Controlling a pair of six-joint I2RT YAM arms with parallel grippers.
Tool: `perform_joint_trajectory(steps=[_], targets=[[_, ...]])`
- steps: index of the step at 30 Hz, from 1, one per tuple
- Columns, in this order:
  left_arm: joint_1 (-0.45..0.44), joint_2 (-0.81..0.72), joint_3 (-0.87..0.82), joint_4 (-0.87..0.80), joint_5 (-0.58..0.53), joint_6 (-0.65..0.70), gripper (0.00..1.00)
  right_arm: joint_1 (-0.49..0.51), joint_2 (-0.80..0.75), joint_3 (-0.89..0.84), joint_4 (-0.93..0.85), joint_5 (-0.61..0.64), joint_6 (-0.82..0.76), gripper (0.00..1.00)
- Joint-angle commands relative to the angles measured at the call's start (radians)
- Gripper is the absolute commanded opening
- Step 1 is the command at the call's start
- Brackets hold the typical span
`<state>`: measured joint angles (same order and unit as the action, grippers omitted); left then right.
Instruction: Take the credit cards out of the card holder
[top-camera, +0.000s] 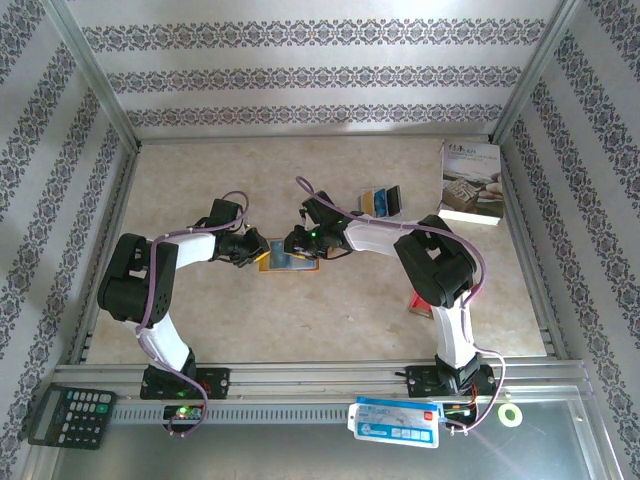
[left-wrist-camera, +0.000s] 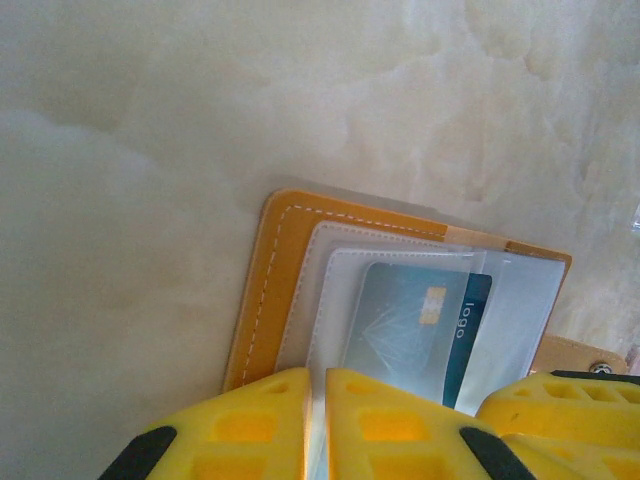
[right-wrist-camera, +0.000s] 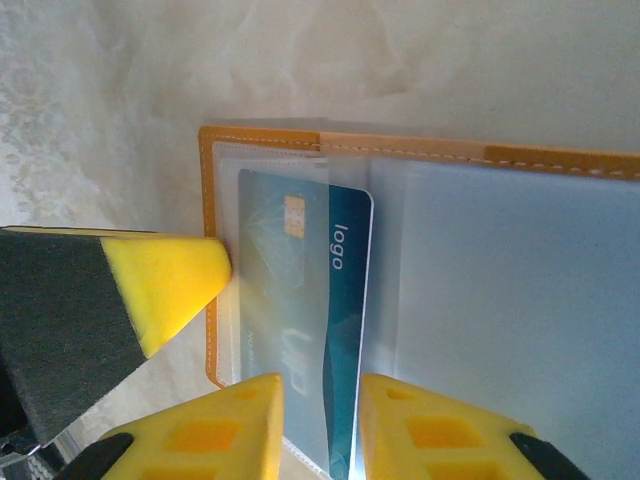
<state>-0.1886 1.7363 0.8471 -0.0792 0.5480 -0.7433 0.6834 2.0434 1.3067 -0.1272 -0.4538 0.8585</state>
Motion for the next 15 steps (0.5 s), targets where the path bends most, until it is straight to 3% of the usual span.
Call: perform_joint_trajectory(steps=[1, 15], targets=[[-0.006, -0.006, -0.001, -0.065, -0.026, 0.020, 0.13, 0.006, 0.030, 0.033, -0.020, 0.006, -0.009, 0.27], [-0.008, -0.008, -0.005, -0.064, -0.025, 0.020, 0.13, 0.006, 0.053, 0.051, -0.038, 0.001, -0.018, 0.27]])
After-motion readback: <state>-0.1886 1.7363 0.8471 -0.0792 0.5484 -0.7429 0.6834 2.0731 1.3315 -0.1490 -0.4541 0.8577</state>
